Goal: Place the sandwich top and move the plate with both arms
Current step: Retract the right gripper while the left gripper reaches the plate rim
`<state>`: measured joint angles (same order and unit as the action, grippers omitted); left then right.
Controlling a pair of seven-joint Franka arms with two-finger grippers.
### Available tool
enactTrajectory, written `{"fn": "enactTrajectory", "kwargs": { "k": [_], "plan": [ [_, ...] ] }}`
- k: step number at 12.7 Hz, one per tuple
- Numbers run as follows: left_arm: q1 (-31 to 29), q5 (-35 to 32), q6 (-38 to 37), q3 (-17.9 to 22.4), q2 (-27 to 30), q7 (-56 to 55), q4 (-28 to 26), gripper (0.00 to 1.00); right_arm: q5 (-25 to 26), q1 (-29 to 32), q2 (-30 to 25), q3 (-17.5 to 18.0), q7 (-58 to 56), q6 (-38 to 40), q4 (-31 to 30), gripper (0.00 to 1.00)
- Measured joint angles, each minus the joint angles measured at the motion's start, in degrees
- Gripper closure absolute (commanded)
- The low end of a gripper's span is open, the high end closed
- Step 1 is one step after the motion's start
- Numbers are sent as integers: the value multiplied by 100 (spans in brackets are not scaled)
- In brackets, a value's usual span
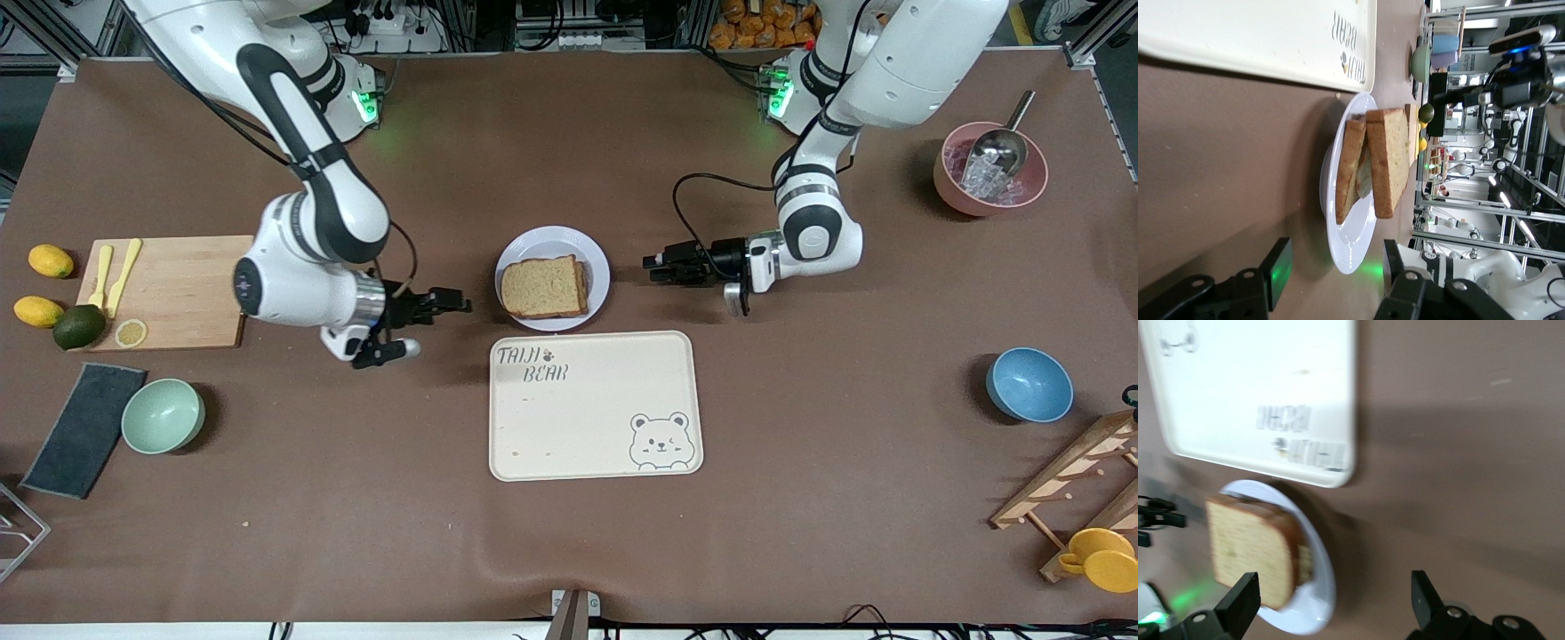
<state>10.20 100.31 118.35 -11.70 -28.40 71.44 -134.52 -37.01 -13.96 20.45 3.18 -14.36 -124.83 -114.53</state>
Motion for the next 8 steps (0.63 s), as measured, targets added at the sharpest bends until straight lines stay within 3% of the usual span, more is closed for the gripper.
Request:
{"fn": "enactTrajectory", "kwargs": {
  "k": [4, 8],
  "plan": [
    [235, 387, 136, 1, -171, 185, 7, 46, 1469, 285, -578, -1046, -93, 814, 32, 0],
    [509, 733, 380, 0, -336, 228, 115, 54, 2543, 338, -1318, -2018, -112, 1554, 216, 0]
  ]
}}
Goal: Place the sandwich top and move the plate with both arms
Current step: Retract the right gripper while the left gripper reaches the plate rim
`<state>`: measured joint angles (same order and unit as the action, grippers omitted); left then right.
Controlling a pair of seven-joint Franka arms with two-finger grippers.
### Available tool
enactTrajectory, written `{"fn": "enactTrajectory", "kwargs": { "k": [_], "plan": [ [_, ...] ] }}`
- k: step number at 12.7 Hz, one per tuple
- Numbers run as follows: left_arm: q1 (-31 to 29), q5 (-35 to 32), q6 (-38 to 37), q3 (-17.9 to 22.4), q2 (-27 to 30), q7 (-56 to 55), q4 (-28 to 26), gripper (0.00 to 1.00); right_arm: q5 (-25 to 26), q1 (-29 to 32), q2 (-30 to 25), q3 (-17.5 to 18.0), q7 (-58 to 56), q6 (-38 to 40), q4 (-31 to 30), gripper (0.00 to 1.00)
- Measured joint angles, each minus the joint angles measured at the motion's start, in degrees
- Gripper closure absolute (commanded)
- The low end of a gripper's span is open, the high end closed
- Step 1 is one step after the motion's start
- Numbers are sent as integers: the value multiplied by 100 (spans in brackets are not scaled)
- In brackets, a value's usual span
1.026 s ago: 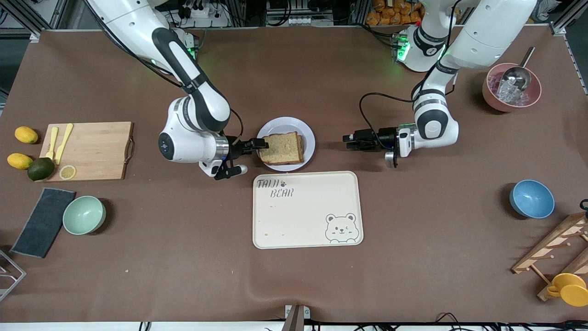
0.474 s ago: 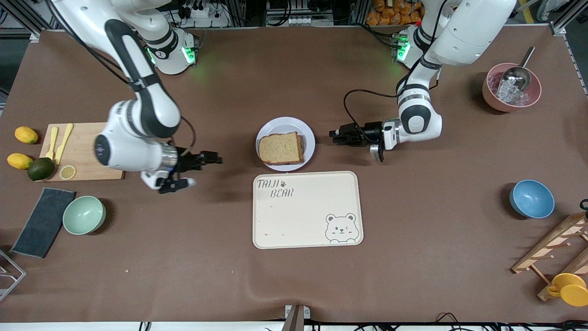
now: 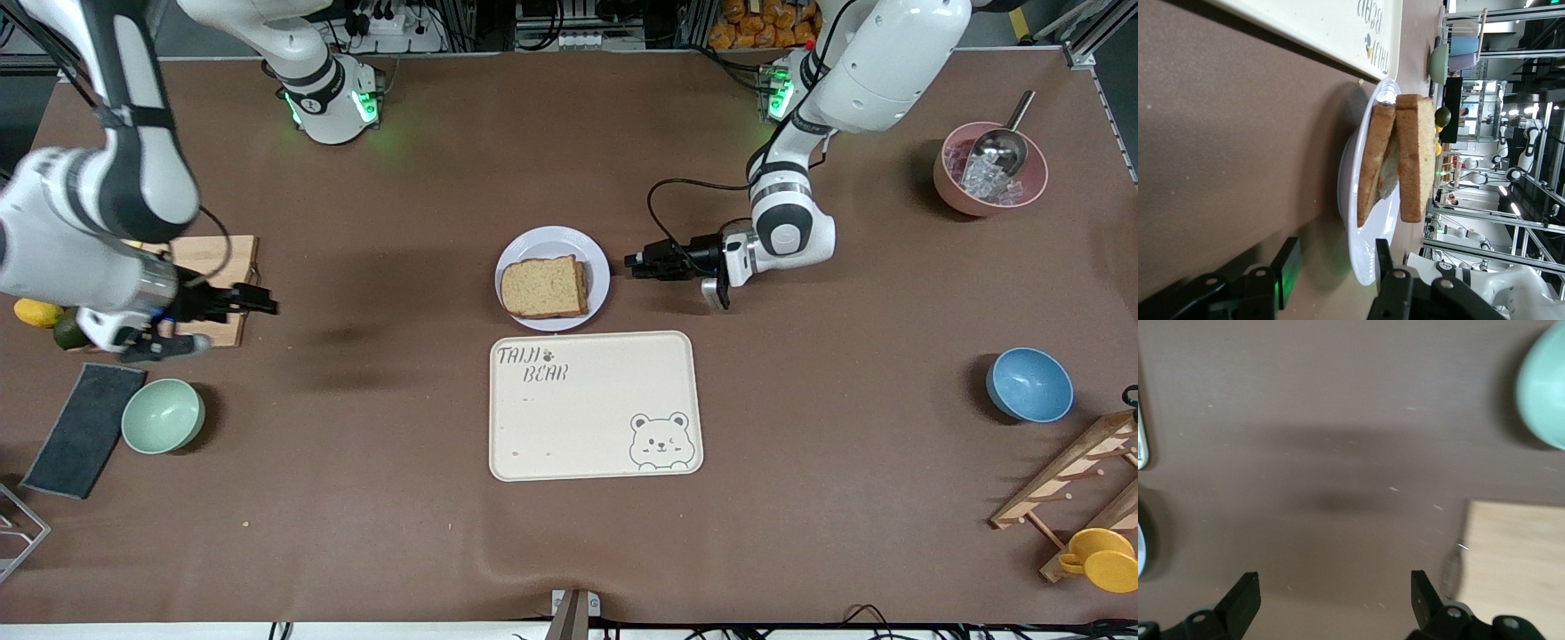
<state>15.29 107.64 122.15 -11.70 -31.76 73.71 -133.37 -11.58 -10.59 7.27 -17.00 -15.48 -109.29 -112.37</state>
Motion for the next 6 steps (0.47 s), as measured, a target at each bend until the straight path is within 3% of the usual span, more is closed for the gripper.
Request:
{"fn": "enactTrajectory", "kwargs": {
  "k": [3, 6],
  "plan": [
    [144, 290, 164, 0, -34, 0, 40, 57, 463, 207, -301, -94, 38, 1129, 836, 0],
    [377, 663, 292, 0, -38, 0, 98, 60, 546, 311, -343, -72, 395, 1943, 1712, 0]
  ]
}}
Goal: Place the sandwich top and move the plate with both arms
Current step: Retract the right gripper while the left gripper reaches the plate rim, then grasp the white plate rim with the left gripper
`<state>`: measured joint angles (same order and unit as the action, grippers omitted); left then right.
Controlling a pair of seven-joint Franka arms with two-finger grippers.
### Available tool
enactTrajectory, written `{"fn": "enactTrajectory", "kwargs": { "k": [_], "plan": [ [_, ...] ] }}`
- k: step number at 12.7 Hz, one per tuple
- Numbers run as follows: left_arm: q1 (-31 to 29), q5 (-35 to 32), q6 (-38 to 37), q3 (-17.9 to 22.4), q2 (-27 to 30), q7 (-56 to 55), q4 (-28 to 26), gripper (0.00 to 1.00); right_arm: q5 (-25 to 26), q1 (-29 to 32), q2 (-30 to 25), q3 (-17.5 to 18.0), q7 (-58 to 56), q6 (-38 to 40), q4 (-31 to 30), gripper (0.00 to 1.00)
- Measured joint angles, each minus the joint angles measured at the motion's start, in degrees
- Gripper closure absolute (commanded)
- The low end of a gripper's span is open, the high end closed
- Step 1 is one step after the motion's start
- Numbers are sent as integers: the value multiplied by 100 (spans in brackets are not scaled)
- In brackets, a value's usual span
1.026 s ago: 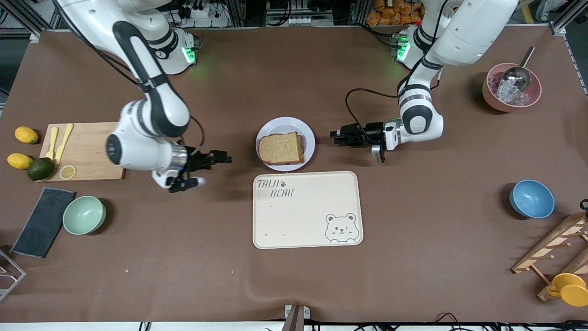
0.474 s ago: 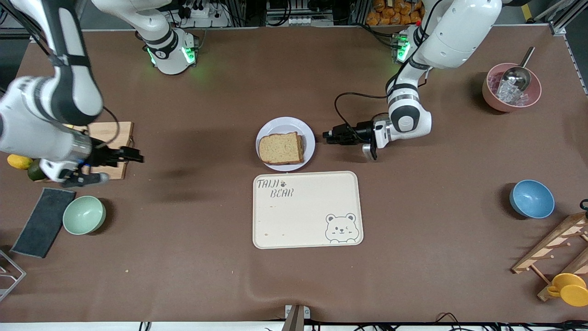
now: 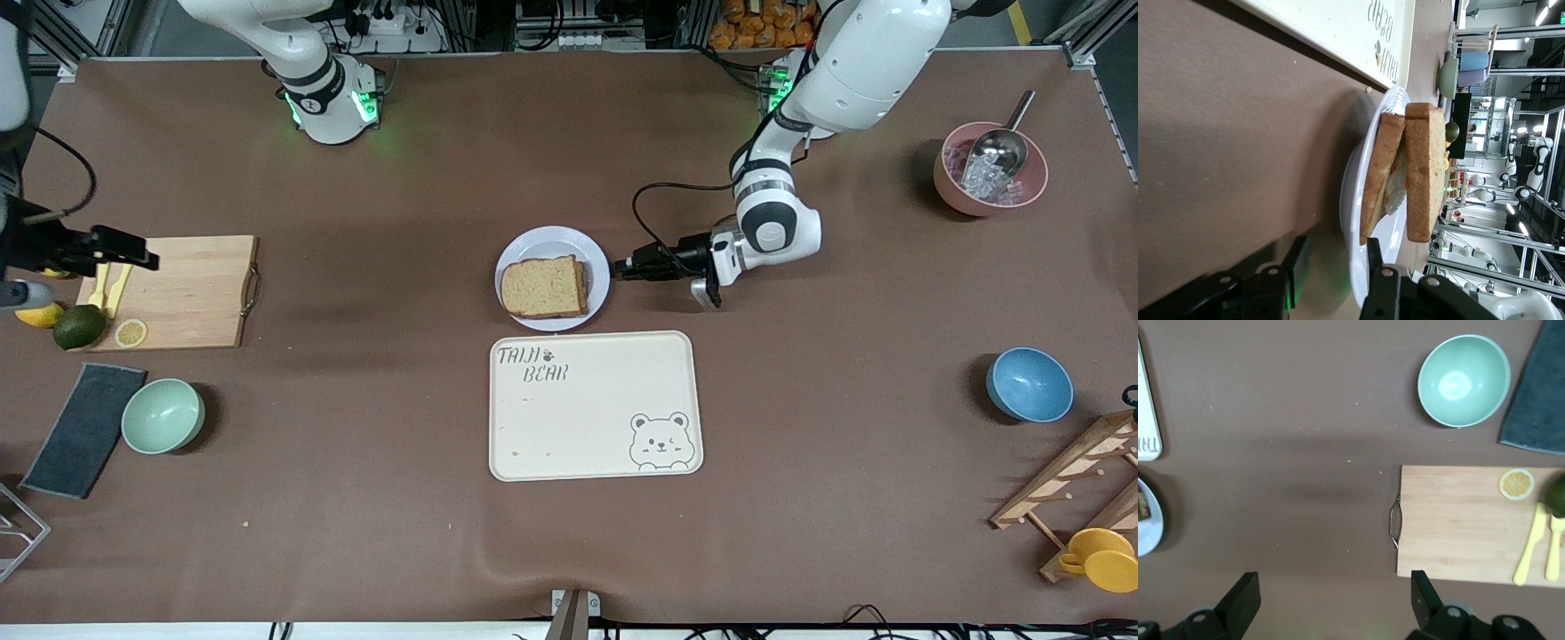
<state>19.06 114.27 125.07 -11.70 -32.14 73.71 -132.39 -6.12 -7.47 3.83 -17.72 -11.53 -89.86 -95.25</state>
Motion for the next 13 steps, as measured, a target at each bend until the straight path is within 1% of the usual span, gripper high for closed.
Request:
{"fn": "enactTrajectory", "kwargs": {
  "k": [2, 3, 5, 6, 7, 8, 11, 13],
  "plan": [
    [127, 169, 44, 0, -10, 0, 47, 61, 54, 80, 0, 157, 341, 378, 301, 0],
    [158, 190, 54, 0, -23, 0, 80, 62, 63, 234, -3, 368, 465, 580, 425, 0],
    [185, 207, 60, 0, -67, 0, 142, 65, 139, 716, -51, 973, 590, 794, 604, 0],
    [200, 219, 60, 0, -102, 0, 175, 67, 268, 916, -109, 1247, 627, 877, 653, 0],
    [218, 252, 61, 0, -145, 0, 213, 69, 377, 1037, -183, 1426, 653, 1017, 682, 0],
    [236, 302, 62, 0, -186, 0, 258, 71, 429, 1091, -245, 1497, 659, 1115, 693, 0],
    [302, 328, 76, 0, -255, 0, 356, 77, 461, 1137, -373, 1504, 658, 1131, 729, 0],
    [308, 393, 78, 0, -264, 0, 364, 84, 462, 1137, -416, 1505, 658, 1130, 831, 0]
  ]
}}
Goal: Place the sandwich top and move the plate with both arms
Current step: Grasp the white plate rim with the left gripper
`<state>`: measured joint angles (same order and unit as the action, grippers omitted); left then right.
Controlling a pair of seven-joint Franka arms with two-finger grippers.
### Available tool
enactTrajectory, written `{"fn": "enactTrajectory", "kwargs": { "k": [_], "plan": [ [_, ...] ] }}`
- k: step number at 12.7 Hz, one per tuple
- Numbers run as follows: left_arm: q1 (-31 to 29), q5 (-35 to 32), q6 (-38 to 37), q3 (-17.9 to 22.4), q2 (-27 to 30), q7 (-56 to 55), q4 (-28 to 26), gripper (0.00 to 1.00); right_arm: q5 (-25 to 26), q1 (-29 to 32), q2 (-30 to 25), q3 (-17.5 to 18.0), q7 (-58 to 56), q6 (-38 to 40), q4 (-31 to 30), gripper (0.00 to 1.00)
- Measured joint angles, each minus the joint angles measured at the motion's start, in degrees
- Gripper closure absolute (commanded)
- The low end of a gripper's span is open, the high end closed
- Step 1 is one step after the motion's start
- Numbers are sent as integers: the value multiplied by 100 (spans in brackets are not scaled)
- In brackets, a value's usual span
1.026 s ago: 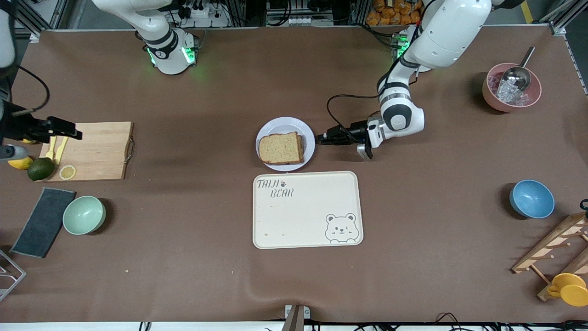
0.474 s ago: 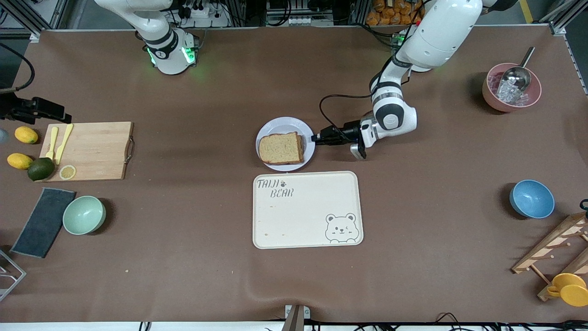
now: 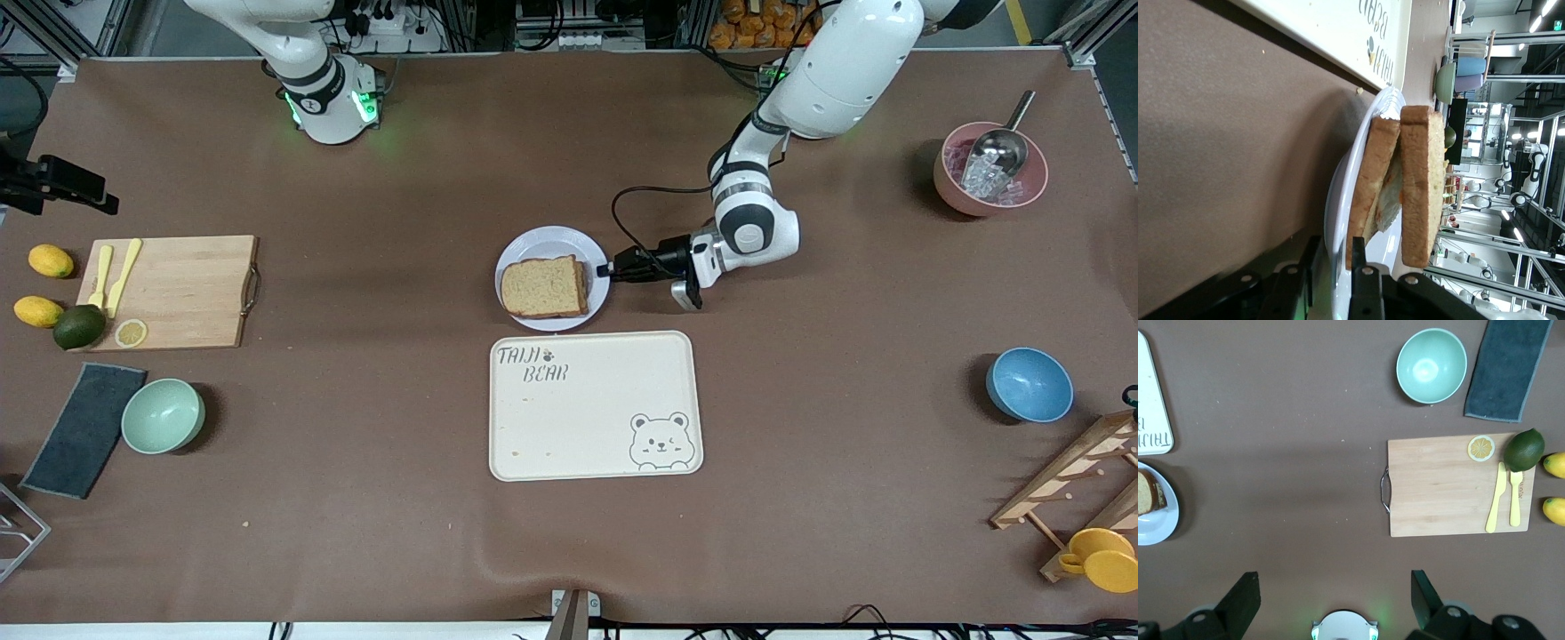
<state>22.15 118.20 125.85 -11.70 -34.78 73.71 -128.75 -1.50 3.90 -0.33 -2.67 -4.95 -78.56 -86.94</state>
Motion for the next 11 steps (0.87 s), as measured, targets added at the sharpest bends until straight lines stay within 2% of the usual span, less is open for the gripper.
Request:
{"fn": "enactTrajectory", "kwargs": {
  "k": [4, 11],
  "plan": [
    [10, 47, 1, 0, -42, 8, 51, 99, 12, 18, -113, 0, 10, -173, 67, 0],
    [-5, 52, -70, 1, -90, 438, 117, 100, 12, 92, -128, 3, 12, -418, 145, 0]
  ]
}}
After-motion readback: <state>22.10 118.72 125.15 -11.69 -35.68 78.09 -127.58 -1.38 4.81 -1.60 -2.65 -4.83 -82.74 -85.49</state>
